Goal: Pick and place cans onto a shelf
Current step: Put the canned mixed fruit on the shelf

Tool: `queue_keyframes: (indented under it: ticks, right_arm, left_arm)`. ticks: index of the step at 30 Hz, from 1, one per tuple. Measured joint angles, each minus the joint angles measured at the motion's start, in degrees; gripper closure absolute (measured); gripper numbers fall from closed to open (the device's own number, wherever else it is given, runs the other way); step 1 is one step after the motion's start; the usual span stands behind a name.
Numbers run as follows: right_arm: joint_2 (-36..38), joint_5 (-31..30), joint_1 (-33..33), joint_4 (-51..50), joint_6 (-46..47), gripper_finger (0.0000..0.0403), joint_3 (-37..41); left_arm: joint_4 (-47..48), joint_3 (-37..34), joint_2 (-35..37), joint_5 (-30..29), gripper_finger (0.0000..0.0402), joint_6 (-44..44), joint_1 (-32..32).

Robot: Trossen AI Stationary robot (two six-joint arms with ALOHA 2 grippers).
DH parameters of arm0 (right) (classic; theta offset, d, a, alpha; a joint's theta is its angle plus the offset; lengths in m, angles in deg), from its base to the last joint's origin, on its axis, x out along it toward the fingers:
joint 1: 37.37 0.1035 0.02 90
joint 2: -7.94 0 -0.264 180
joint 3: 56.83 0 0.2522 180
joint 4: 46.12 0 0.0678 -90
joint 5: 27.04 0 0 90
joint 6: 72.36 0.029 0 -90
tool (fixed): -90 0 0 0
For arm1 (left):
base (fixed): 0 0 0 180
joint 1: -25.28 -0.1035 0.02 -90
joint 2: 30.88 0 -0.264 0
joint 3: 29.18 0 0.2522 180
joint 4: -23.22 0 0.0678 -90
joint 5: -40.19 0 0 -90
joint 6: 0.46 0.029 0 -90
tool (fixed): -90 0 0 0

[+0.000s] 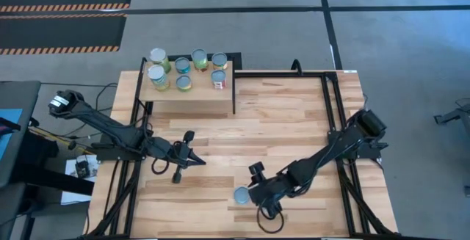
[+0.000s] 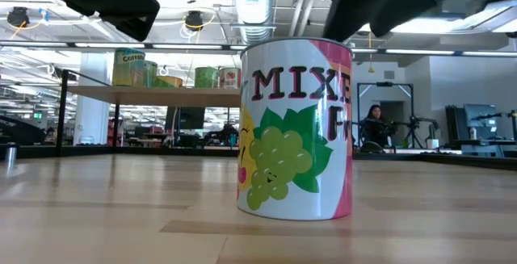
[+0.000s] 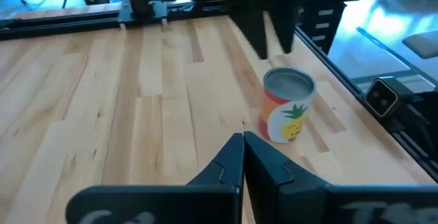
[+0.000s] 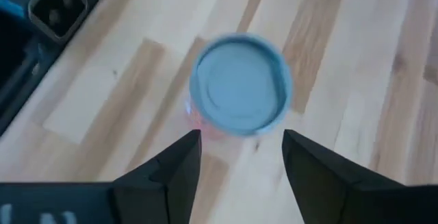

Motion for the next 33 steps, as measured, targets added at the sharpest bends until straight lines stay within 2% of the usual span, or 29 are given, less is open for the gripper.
queue_keyframes:
  ticks: [4, 8, 20, 27, 33]
  right_arm:
    - [-2.81, 1.42, 0.00, -3.83, -3.17, 0.0178, -3.19]
    - [-4.45, 1.59, 0.00, -4.98, -7.47, 0.0198, -3.54]
    - [-4.28, 7.11, -2.82, -3.77, -15.28, 0.0310, -3.55]
    - [-4.23, 11.86, -5.04, -2.71, -17.94, 0.0332, -3.55]
    - [-4.23, 12.02, -5.75, -2.62, -18.74, 0.0348, -3.55]
  left_arm:
    - [0.63, 0.00, 0.00, -0.27, 0.0401, 0.26, -0.02]
    - [1.40, 0.00, 0.00, -0.55, 0.0401, 0.04, -0.04]
    - [2.05, 0.02, 0.00, -0.71, 0.0401, -0.56, -0.04]
    - [2.26, 0.02, 0.00, -0.67, 0.0401, -2.86, -0.04]
    - [2.29, 0.02, 0.00, -0.67, 0.0401, -3.02, -0.04]
